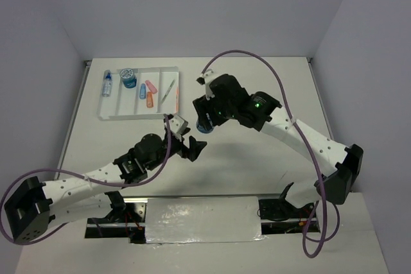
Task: Sort the stationery into containers
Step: Pick up the stationery from the center of the board, then place the stationery in the storage box.
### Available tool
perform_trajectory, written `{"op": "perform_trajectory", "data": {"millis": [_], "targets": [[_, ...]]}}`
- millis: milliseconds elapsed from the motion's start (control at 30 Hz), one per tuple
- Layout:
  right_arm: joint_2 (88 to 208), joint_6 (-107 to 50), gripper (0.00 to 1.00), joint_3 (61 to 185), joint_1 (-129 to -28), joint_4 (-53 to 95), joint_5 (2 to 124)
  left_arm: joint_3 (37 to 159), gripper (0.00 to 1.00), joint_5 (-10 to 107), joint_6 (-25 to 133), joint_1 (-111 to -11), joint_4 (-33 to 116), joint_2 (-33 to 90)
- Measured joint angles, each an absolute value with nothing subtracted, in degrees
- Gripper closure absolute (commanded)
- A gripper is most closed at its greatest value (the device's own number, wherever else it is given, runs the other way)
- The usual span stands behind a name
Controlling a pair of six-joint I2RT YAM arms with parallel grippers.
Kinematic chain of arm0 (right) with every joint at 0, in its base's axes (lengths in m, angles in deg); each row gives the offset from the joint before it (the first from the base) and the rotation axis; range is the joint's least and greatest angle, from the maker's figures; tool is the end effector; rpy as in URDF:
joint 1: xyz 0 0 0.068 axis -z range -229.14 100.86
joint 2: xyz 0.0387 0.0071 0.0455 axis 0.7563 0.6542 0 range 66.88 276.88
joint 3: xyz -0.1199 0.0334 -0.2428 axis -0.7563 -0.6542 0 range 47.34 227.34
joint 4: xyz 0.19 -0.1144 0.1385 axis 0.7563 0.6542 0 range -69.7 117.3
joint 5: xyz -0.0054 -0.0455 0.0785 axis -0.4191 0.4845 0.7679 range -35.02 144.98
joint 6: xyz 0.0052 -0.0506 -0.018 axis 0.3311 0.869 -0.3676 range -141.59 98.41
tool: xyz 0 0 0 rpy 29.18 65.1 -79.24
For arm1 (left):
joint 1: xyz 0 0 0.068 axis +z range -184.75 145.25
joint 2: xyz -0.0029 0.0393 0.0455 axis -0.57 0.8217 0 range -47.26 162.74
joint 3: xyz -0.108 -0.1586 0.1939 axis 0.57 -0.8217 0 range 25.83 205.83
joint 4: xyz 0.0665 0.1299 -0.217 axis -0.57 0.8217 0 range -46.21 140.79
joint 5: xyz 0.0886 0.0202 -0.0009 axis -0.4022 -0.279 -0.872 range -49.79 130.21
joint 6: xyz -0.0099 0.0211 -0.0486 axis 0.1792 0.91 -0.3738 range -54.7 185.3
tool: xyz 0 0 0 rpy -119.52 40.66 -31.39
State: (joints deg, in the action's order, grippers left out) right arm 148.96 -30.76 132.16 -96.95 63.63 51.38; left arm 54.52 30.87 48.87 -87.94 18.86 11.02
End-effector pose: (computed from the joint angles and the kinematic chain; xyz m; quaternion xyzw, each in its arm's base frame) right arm 0.2089 0.2273 0.3754 -0.2880 0.8612 0.1742 0.3807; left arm 0.1441 -0.1828 0.2604 0.1788 0.7129 -0.3364 0.5888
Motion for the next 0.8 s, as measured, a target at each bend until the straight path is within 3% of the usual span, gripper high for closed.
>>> {"op": "perform_trajectory", "data": {"millis": [267,667,800], "targets": [[147.8,-30.9,1.00,130.7,-104.2,70.3,45.6,51.9,0.09,37.8,50.2,-87.9,13.6,4.0],[148.0,-30.9,1.00,131.2,-109.6,75.8,39.7,52.9,0.18,47.9,52.1,-87.9,14.7,7.4],[148.4,-31.0,1.00,132.2,-111.1,76.8,38.1,52.9,0.15,47.7,52.1,-87.9,14.8,7.4]]}}
